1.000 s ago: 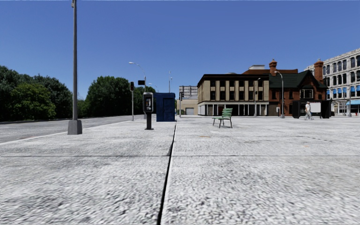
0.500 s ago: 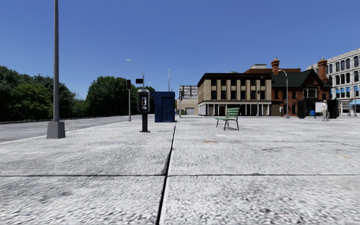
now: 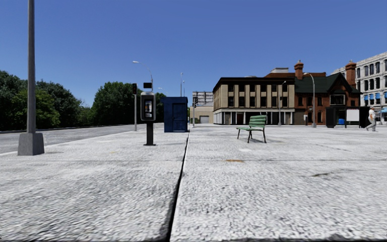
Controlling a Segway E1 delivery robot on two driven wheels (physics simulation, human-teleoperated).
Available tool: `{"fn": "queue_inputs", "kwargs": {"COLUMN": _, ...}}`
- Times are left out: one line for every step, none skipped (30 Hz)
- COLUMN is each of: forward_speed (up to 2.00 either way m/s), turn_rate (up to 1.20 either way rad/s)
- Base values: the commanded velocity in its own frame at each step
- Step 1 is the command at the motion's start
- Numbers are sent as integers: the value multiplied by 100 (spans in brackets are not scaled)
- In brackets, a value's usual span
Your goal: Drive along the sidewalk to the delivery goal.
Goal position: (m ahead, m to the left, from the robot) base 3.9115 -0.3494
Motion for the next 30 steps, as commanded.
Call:
{"fn": "queue_inputs", "kwargs": {"forward_speed": 200, "turn_rate": 0}}
{"fn": "queue_inputs", "kwargs": {"forward_speed": 200, "turn_rate": 0}}
{"fn": "queue_inputs", "kwargs": {"forward_speed": 200, "turn_rate": 0}}
{"fn": "queue_inputs", "kwargs": {"forward_speed": 200, "turn_rate": 0}}
{"fn": "queue_inputs", "kwargs": {"forward_speed": 200, "turn_rate": 0}}
{"fn": "queue_inputs", "kwargs": {"forward_speed": 200, "turn_rate": 0}}
{"fn": "queue_inputs", "kwargs": {"forward_speed": 200, "turn_rate": 0}}
{"fn": "queue_inputs", "kwargs": {"forward_speed": 200, "turn_rate": 0}}
{"fn": "queue_inputs", "kwargs": {"forward_speed": 200, "turn_rate": 0}}
{"fn": "queue_inputs", "kwargs": {"forward_speed": 200, "turn_rate": 0}}
{"fn": "queue_inputs", "kwargs": {"forward_speed": 200, "turn_rate": 0}}
{"fn": "queue_inputs", "kwargs": {"forward_speed": 200, "turn_rate": 0}}
{"fn": "queue_inputs", "kwargs": {"forward_speed": 200, "turn_rate": 0}}
{"fn": "queue_inputs", "kwargs": {"forward_speed": 200, "turn_rate": 0}}
{"fn": "queue_inputs", "kwargs": {"forward_speed": 200, "turn_rate": 0}}
{"fn": "queue_inputs", "kwargs": {"forward_speed": 200, "turn_rate": 0}}
{"fn": "queue_inputs", "kwargs": {"forward_speed": 200, "turn_rate": 0}}
{"fn": "queue_inputs", "kwargs": {"forward_speed": 200, "turn_rate": 0}}
{"fn": "queue_inputs", "kwargs": {"forward_speed": 200, "turn_rate": 0}}
{"fn": "queue_inputs", "kwargs": {"forward_speed": 200, "turn_rate": 0}}
{"fn": "queue_inputs", "kwargs": {"forward_speed": 200, "turn_rate": 0}}
{"fn": "queue_inputs", "kwargs": {"forward_speed": 200, "turn_rate": 0}}
{"fn": "queue_inputs", "kwargs": {"forward_speed": 200, "turn_rate": 0}}
{"fn": "queue_inputs", "kwargs": {"forward_speed": 200, "turn_rate": 0}}
{"fn": "queue_inputs", "kwargs": {"forward_speed": 200, "turn_rate": 0}}
{"fn": "queue_inputs", "kwargs": {"forward_speed": 200, "turn_rate": 0}}
{"fn": "queue_inputs", "kwargs": {"forward_speed": 200, "turn_rate": 0}}
{"fn": "queue_inputs", "kwargs": {"forward_speed": 200, "turn_rate": 0}}
{"fn": "queue_inputs", "kwargs": {"forward_speed": 200, "turn_rate": 0}}
{"fn": "queue_inputs", "kwargs": {"forward_speed": 200, "turn_rate": 0}}
